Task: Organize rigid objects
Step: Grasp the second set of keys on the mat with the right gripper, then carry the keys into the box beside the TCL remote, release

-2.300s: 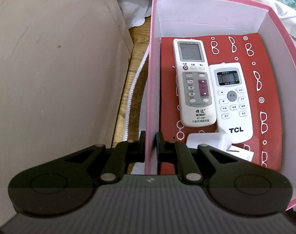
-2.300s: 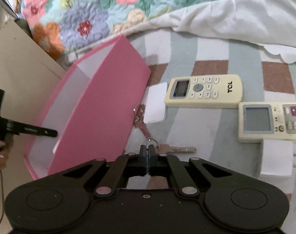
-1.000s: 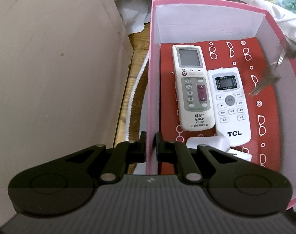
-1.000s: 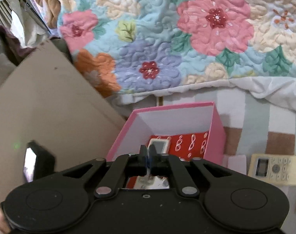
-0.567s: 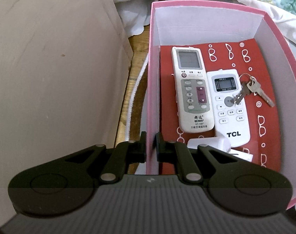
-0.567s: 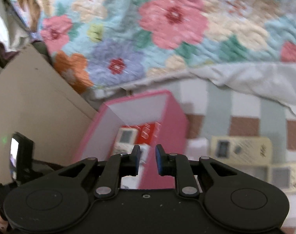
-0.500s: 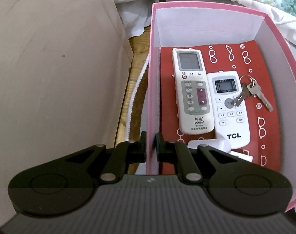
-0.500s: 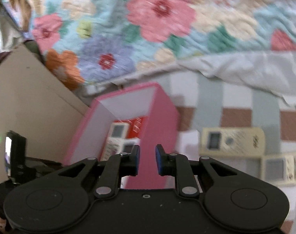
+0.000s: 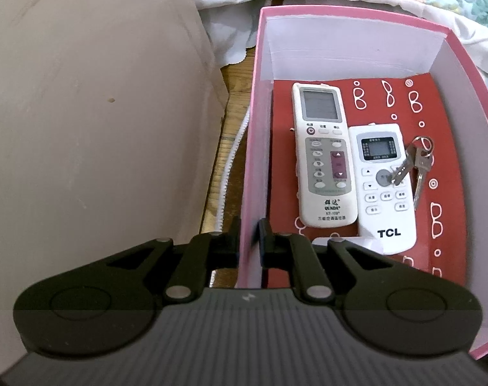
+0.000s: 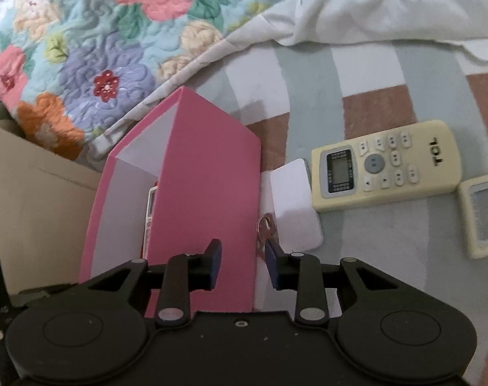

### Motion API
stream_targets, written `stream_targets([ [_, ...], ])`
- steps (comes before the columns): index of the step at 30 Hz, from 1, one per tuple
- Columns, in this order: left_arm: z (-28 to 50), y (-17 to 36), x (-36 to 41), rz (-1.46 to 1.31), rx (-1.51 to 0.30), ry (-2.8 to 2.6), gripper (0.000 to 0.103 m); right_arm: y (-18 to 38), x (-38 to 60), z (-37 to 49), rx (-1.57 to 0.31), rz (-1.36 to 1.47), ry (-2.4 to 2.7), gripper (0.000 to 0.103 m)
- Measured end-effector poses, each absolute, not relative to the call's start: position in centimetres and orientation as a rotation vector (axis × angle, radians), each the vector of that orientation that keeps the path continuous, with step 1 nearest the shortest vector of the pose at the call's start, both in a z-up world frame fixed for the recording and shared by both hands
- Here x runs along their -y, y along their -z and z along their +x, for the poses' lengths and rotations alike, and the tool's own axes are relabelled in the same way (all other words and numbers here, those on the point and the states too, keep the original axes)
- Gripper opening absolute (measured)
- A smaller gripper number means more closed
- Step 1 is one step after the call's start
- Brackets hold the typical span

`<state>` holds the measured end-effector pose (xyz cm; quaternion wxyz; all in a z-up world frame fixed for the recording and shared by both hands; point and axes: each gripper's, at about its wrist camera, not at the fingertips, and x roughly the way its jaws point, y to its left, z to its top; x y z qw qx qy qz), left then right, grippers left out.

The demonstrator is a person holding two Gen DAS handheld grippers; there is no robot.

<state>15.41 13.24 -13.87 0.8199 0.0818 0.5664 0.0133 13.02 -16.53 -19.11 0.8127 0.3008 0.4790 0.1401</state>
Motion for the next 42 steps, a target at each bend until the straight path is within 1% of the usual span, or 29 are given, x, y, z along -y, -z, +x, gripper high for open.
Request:
stream_targets([
  [6,15.1,13.9,-12.9,0.209,-1.185,-0.053,0.013,20.8,15.4,14.7,-1.042,0.614,-0.268,0.036],
  [8,15.0,13.9,-12.8,0.211,-1.181,-0.052,0.013,21.3,15.1,15.1,-1.034,0.588,-0.258,0.029],
  [10,14.9,13.9,-12.8,0.211,-1.18,-0.048,0.013,21.3,14.9,15.3,-1.016,0.56,-0.261,0.027],
  [11,14.9,13.9,-12.8,0.215,-1.178,-0.045,0.013,21.2,14.7,15.5,-1.013,0.54,-0.262,0.024],
  [13,14.8,13.9,-12.7,0.222,-1.176,-0.046,0.013,21.0,14.1,15.7,-1.019,0.465,-0.274,0.013],
  [14,14.9,13.9,-12.6,0.226,-1.176,-0.049,0.013,21.1,13.6,15.8,-1.034,0.414,-0.27,0.004],
  [16,14.9,13.9,-12.5,0.233,-1.175,-0.051,0.014,20.9,12.9,15.2,-1.027,0.337,-0.278,0.004],
  [18,14.9,13.9,-12.5,0.231,-1.176,-0.051,0.014,20.8,12.9,14.5,-1.021,0.324,-0.283,0.004],
  [22,14.9,14.0,-12.5,0.226,-1.174,-0.051,0.014,21.0,14.6,13.0,-1.02,0.431,-0.292,0.004],
  [28,14.7,14.2,-12.4,0.23,-1.17,-0.054,0.014,20.1,16.8,10.0,-0.964,0.529,-0.336,0.004],
  [35,14.7,14.2,-12.2,0.243,-1.165,-0.065,0.014,15.2,18.1,7.9,-0.845,0.549,-0.381,0.004],
  [39,14.5,14.2,-12.2,0.248,-1.156,-0.062,0.014,12.2,17.6,6.9,-0.824,0.498,-0.411,0.004],
  [42,14.4,14.2,-12.4,0.241,-1.151,-0.057,0.014,10.3,17.4,6.1,-0.808,0.519,-0.466,0.004],
])
